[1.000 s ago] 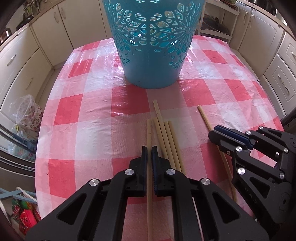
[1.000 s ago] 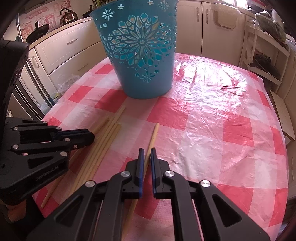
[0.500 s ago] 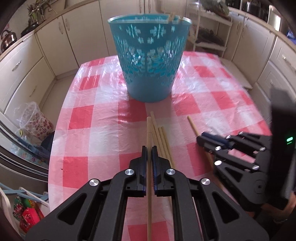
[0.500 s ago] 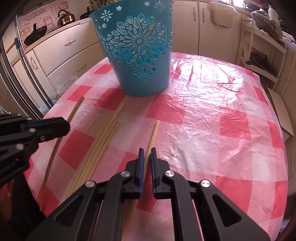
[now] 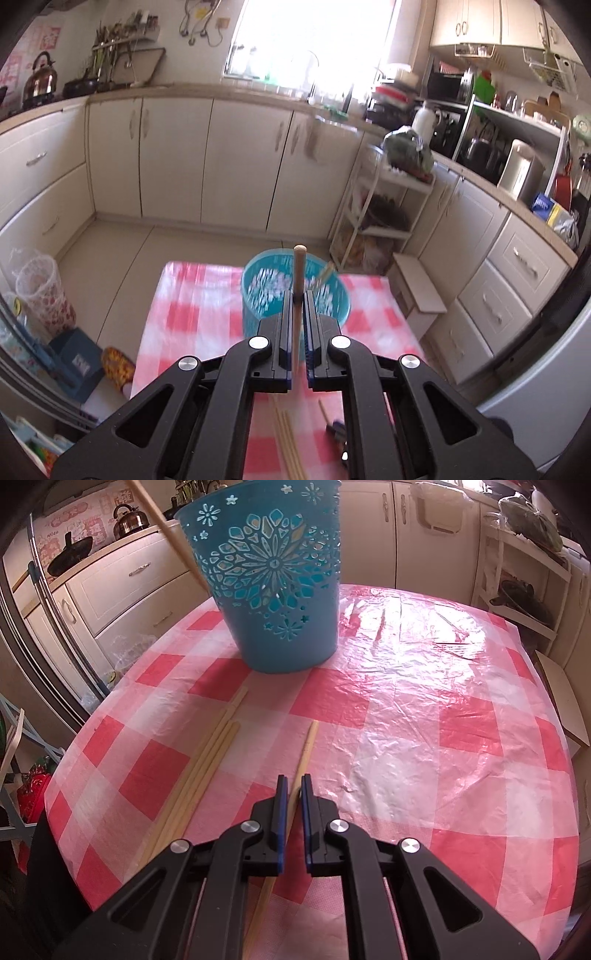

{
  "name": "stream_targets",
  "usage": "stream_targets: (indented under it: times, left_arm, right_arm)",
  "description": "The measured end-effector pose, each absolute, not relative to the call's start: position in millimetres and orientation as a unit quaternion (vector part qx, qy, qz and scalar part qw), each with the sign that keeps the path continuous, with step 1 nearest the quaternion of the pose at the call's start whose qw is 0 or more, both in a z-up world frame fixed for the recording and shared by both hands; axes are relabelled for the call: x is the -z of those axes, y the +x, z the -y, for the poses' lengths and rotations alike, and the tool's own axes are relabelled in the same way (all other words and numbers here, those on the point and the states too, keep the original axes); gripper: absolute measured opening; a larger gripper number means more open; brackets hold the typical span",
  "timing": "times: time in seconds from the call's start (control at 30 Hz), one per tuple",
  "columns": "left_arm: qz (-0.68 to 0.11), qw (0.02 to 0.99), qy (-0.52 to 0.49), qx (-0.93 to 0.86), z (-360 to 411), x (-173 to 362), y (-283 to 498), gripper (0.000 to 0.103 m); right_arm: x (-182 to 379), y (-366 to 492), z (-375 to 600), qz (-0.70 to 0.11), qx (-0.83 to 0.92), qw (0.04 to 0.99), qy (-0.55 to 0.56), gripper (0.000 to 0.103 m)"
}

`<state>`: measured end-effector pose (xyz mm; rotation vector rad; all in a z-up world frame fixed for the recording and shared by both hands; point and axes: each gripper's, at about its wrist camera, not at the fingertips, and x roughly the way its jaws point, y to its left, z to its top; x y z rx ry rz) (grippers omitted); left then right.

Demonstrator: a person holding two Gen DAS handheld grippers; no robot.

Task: Organize utensils
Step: 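Lift the stick with the left gripper over the basket and open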

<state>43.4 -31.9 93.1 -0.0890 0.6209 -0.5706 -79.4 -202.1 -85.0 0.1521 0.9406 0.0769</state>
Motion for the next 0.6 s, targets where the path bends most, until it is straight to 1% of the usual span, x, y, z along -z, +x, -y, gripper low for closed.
stream_targets:
  times: [0.23, 0.43, 0.6]
  left_arm:
    - [-0.27, 0.92, -0.038, 0.283, 52.5, -125.3, 61.9, 0.005]
    - [-0.236, 0.932, -0.038, 0.273, 54.9, -150.4, 70.6, 0.005]
    - [-0.232, 0.936, -0.034, 0.262, 58.6, -151.5, 87.4, 0.005]
  right_arm:
    - [86.9, -75.4, 209.4, -0.453, -0.043, 0.887, 0.083, 0.009]
    - [86.1, -75.5, 207.0, -0.452, -0.045, 0.887, 0.08, 0.011]
    - [86.4, -75.2, 205.9, -0.452, -0.047, 0.887, 0.079, 0.012]
